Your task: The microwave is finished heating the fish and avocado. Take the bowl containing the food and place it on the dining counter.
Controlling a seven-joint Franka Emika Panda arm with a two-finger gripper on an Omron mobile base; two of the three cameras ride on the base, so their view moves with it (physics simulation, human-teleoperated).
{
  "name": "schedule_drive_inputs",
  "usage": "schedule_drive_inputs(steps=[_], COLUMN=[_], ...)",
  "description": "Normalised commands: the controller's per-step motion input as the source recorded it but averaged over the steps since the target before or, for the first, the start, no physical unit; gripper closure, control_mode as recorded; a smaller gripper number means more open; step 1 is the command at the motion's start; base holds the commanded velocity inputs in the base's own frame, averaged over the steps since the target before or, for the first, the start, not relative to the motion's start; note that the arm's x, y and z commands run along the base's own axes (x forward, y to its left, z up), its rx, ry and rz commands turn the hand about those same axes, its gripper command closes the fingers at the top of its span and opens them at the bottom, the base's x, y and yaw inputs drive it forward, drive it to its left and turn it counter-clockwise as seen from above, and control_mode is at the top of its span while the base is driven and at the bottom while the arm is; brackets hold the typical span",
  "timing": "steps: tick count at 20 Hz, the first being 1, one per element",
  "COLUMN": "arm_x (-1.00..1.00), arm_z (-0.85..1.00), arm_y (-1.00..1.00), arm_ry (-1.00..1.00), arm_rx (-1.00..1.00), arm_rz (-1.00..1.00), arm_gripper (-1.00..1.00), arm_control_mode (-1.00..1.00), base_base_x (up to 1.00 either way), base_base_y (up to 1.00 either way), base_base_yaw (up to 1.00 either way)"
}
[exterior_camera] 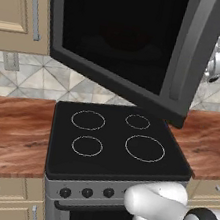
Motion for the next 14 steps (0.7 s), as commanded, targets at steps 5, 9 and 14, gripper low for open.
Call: schedule_drive_inputs(steps=[5, 9, 14], arm_x=[-0.76, -0.43, -0.02], arm_z=[0.0, 0.0, 0.0], arm_y=[1.0, 1.0, 1.0], arm_ry=[-0.22, -0.19, -0.06], arm_rx=[0.0, 0.0, -0.08], arm_rz=[0.06, -0.09, -0.25], arm_gripper=[-1.0, -1.0, -1.0], arm_control_mode=[-1.0, -1.0, -1.0], base_base_x=[0.0, 0.0, 0.0], base_base_y=[0.0, 0.0, 0.0], base_base_yaw=[0.0, 0.0, 0.0])
